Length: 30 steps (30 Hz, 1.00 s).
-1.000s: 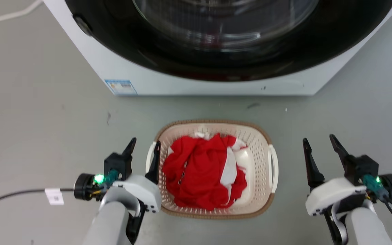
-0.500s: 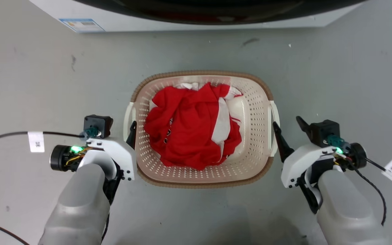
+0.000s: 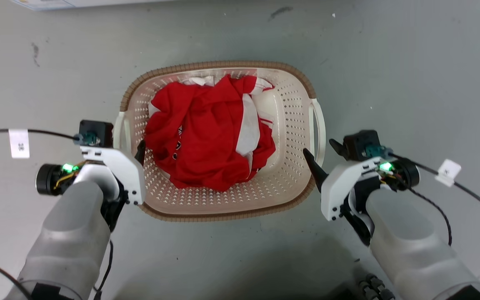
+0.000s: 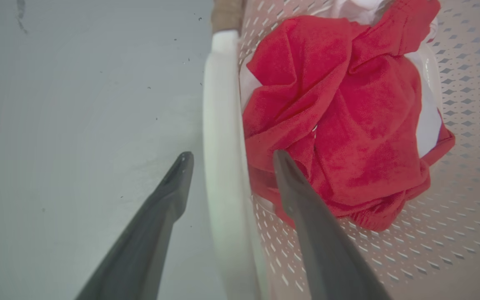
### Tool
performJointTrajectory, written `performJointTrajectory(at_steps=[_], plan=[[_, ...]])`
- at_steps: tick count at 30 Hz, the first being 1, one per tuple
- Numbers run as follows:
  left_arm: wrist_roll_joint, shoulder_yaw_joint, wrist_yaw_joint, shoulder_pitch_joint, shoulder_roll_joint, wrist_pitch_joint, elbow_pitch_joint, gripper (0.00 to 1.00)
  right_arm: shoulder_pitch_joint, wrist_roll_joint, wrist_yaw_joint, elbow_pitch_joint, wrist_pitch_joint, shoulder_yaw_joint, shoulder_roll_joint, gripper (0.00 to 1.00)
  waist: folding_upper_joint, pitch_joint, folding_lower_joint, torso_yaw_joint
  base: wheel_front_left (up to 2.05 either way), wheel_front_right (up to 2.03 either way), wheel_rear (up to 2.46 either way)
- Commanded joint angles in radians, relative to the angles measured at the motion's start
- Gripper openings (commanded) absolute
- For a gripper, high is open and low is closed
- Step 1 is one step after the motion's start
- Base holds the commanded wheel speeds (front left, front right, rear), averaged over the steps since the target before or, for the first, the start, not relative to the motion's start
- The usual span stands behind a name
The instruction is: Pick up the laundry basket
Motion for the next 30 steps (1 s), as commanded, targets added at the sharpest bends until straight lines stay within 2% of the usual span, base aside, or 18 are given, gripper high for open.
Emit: performJointTrajectory(at_steps=[1,8,9,10,11,21,30], plan=[[-0.010,-0.011,0.001,-0.023,0.004,0.004,0.001,1.00,-0.032,0.013,0.000,0.009,0.008,0.019,0.001,1.00,0.0000,0.017,-0.0002,-0.004,0.00,0.00,0.00],[-0.091,-0.074,0.001,-0.085,0.004,0.039,0.013,1.00,-0.125,0.093,-0.001,0.080,0.048,0.100,0.000,1.00,0.0000,0.051,-0.0002,0.009,0.00,0.00,0.00],[-0.105,-0.082,0.001,-0.090,0.001,0.047,0.013,0.72,-0.131,0.104,-0.001,0.087,0.053,0.107,0.000,1.00,0.0000,0.054,-0.0002,0.011,0.00,0.00,0.00],[-0.119,-0.093,0.001,-0.093,-0.003,0.062,0.011,0.00,-0.137,0.114,0.000,0.094,0.057,0.113,0.000,0.27,0.0000,0.055,-0.0002,0.013,0.00,0.00,0.00],[-0.131,-0.107,0.001,-0.095,-0.004,0.075,0.007,0.00,-0.142,0.122,-0.001,0.097,0.061,0.120,0.000,0.00,0.0000,0.057,-0.0002,0.014,0.00,0.00,0.00],[-0.222,-0.201,0.000,-0.092,-0.004,0.097,-0.010,0.00,-0.156,0.181,0.001,0.123,0.074,0.192,0.003,0.00,0.0000,0.034,-0.0002,0.023,0.00,0.00,0.00],[-0.345,-0.285,-0.002,-0.051,-0.041,0.200,-0.011,0.00,-0.130,0.252,0.002,0.146,0.172,0.251,0.004,0.00,0.0000,-0.108,-0.0002,0.044,0.00,0.00,0.00]])
